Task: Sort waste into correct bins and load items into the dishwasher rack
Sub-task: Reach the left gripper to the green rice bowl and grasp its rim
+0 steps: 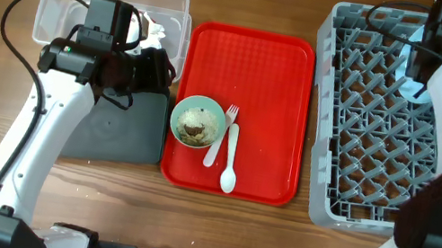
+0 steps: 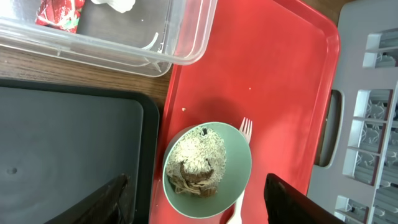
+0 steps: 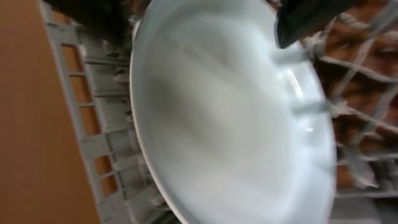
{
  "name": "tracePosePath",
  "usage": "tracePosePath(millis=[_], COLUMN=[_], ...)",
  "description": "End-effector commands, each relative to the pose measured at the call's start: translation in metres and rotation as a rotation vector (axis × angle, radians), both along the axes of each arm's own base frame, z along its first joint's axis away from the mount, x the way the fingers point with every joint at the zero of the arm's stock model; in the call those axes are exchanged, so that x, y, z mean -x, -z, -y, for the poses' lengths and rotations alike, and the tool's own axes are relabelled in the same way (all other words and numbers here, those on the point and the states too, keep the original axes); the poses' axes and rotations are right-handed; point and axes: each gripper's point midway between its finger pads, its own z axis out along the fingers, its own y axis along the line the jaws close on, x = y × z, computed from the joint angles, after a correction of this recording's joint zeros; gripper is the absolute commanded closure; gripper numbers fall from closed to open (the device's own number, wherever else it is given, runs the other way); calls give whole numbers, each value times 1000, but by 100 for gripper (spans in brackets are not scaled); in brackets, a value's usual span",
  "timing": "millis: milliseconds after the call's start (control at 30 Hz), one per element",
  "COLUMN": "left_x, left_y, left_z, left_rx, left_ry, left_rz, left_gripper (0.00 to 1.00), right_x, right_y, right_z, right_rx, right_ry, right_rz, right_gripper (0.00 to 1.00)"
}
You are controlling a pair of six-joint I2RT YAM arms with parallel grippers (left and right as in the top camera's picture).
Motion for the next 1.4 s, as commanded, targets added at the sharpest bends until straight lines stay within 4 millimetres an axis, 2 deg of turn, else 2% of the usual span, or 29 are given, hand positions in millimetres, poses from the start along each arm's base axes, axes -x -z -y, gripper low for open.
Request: tracePosePath(millis=[0,67,133,200,300,367,500,667,800,1000,1100,1167,1300,1367], left_x=[0,2,3,5,8,12,15,21,31,38,41,41,35,32], left_y=[-8,-7,-6,-5,-3,0,13,37,64,112,127,132,132,133], left_z=[-3,-3,-4,-3,3,15,40,90,124,128,134,138,147,151], left_rx=[-11,-12,-13,-13,-15,-24,-79,-88,-110,-287,-302,-301,-286,-282], left_ry=[-5,-4,-4,-3,18,52,122,236,331,363,385,392,400,402], left_rz=[24,16,10,-1,-6,-9,-19,-44,-82,-136,-161,-159,-123,-107], left_gripper=[32,32,32,32,33,32,32,32,32,33,36,40,56,58], right_x=[4,11,23,37,56,70,82,86,88,89,89,89,89,90], right_y=[-62,-75,-81,-75,-58,-46,-41,-39,-38,-38,-38,-38,-38,-37], right_z=[-62,-108,-140,-164,-176,-181,-186,-186,-186,-186,-186,-186,-186,-186], right_rx=[-282,-491,-645,-759,-802,-795,-807,-812,-814,-815,-815,-815,-816,-816], right_ry=[-208,-371,-465,-515,-505,-486,-474,-466,-464,-461,-460,-460,-461,-460], right_rz=[191,218,207,147,38,-40,-97,-114,-120,-126,-126,-126,-126,-128], right_gripper=[16,16,16,16,17,17,16,13,13,14,13,13,13,14])
